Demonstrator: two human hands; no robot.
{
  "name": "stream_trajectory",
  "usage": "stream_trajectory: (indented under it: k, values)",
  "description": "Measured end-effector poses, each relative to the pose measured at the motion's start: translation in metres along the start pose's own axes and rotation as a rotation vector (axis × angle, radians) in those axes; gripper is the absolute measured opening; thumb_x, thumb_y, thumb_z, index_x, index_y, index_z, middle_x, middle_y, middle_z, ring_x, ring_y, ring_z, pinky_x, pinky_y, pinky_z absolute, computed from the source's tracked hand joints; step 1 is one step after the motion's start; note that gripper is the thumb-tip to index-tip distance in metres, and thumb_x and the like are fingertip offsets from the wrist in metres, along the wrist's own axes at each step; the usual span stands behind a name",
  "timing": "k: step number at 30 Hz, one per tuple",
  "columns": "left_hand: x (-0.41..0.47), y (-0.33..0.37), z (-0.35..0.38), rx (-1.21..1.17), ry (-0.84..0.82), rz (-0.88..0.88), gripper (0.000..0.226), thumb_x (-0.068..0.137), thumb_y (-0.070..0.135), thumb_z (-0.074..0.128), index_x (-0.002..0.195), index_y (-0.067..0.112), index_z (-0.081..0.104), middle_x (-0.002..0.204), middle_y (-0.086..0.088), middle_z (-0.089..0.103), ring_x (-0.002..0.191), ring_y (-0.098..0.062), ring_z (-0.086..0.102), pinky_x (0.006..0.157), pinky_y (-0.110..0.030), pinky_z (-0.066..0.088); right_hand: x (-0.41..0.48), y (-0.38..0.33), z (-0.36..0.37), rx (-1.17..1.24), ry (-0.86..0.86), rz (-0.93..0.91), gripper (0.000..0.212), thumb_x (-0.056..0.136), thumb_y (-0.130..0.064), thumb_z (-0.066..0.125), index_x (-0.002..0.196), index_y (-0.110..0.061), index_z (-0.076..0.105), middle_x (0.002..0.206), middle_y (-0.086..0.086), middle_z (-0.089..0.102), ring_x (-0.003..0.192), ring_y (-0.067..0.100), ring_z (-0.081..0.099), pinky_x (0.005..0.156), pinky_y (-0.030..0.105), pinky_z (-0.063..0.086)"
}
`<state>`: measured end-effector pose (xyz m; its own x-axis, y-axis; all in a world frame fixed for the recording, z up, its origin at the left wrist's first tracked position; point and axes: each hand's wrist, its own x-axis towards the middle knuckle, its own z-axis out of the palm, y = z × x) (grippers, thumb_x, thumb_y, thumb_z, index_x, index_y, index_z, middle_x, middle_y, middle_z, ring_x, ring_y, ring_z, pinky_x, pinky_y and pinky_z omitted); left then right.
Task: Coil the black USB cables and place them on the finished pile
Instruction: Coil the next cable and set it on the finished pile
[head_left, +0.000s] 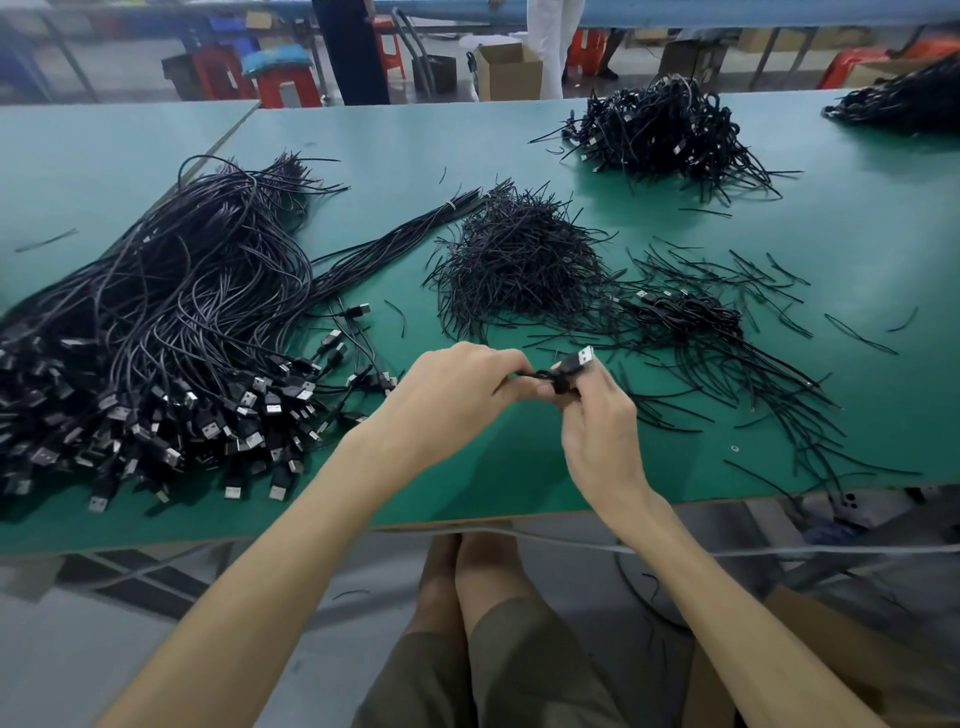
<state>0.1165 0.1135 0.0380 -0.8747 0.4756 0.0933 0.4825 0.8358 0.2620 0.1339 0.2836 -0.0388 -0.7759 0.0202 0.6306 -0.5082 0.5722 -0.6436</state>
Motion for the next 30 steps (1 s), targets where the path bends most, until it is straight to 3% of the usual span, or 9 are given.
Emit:
stream_trajectory:
  k: [2,6,11,16,19,22,23,27,30]
  values:
    - [0.0,0.004,0.005,0.088,0.092,0.029,0.054,0.099,0.061,0.034,0.094,0.016,0.063,0.079,0.001,0.059,0.081,-0.025,0.057,0.066,-0.039,0.044,0.0,-0.002,-0.001,0.019,0.028,0.006,0.024,0.087,0.024,0.047,0.093,0.002,0.055,0.083,0.009,0.057,0.085,-0.016,0.052,0.075,0.0,0.038]
    - [0.002,0.003,0.016,-0.038,0.272,0.148,0.048,0.102,0.049,0.048,0.073,0.01,0.051,0.076,0.002,0.046,0.073,-0.02,0.043,0.066,-0.032,0.03,0.001,-0.002,-0.001,0.049,0.064,0.086,0.025,0.09,0.018,0.049,0.082,-0.005,0.048,0.076,-0.009,0.048,0.073,-0.006,0.048,0.066,0.007,0.037]
    - [0.014,0.006,0.033,-0.421,0.272,0.034,0.047,0.103,0.039,0.054,0.075,0.003,0.063,0.087,-0.005,0.057,0.073,-0.022,0.053,0.068,-0.037,0.04,0.003,-0.003,-0.003,0.059,0.123,0.099,0.027,0.086,0.024,0.053,0.078,-0.002,0.05,0.076,0.01,0.056,0.076,-0.01,0.051,0.072,0.003,0.039]
    - [0.024,0.01,0.043,-0.764,0.258,-0.102,0.035,0.103,0.041,0.057,0.077,0.016,0.057,0.057,0.006,0.062,0.05,-0.01,0.055,0.054,-0.023,0.04,0.005,-0.006,-0.001,0.056,0.137,0.114,0.024,0.089,0.02,0.055,0.081,-0.002,0.052,0.081,0.008,0.057,0.081,-0.013,0.051,0.074,0.002,0.037]
    - [0.032,0.017,0.043,-0.836,0.251,-0.118,0.025,0.101,0.039,0.06,0.086,0.02,0.054,0.061,-0.003,0.054,0.052,-0.02,0.043,0.054,-0.036,0.037,0.006,-0.004,-0.003,0.089,0.144,0.188,0.022,0.094,0.011,0.057,0.082,-0.006,0.051,0.079,0.0,0.055,0.077,-0.003,0.051,0.071,0.009,0.038]
    - [0.035,0.021,0.042,-0.8,0.239,-0.051,0.009,0.102,0.03,0.059,0.1,0.022,0.056,0.066,-0.006,0.055,0.057,-0.02,0.047,0.058,-0.045,0.044,0.007,-0.002,-0.004,0.146,0.186,0.321,0.02,0.098,0.003,0.057,0.083,-0.009,0.051,0.074,-0.005,0.056,0.069,0.008,0.051,0.065,0.015,0.038]
    - [0.034,0.022,0.042,-0.779,0.23,-0.006,0.006,0.102,0.025,0.059,0.107,0.021,0.058,0.072,-0.005,0.058,0.061,-0.018,0.051,0.063,-0.043,0.048,0.007,-0.001,-0.005,0.166,0.207,0.363,0.019,0.099,0.001,0.056,0.084,-0.01,0.052,0.073,-0.004,0.057,0.066,0.007,0.051,0.063,0.015,0.039]
    - [0.034,0.024,0.043,-0.656,0.186,0.095,0.035,0.098,0.005,0.062,0.132,0.012,0.056,0.11,-0.001,0.064,0.091,-0.011,0.06,0.087,-0.018,0.048,0.01,0.002,-0.009,0.222,0.231,0.46,0.012,0.102,-0.008,0.055,0.091,-0.009,0.055,0.077,0.003,0.061,0.068,0.017,0.056,0.063,0.029,0.047]
    - [0.031,0.024,0.041,-0.647,0.142,0.043,0.033,0.1,0.009,0.06,0.132,0.014,0.057,0.094,0.001,0.067,0.078,-0.012,0.064,0.076,-0.022,0.051,0.01,0.003,-0.009,0.213,0.236,0.458,0.018,0.101,-0.005,0.055,0.086,-0.014,0.052,0.078,0.001,0.06,0.066,0.011,0.053,0.062,0.024,0.046]
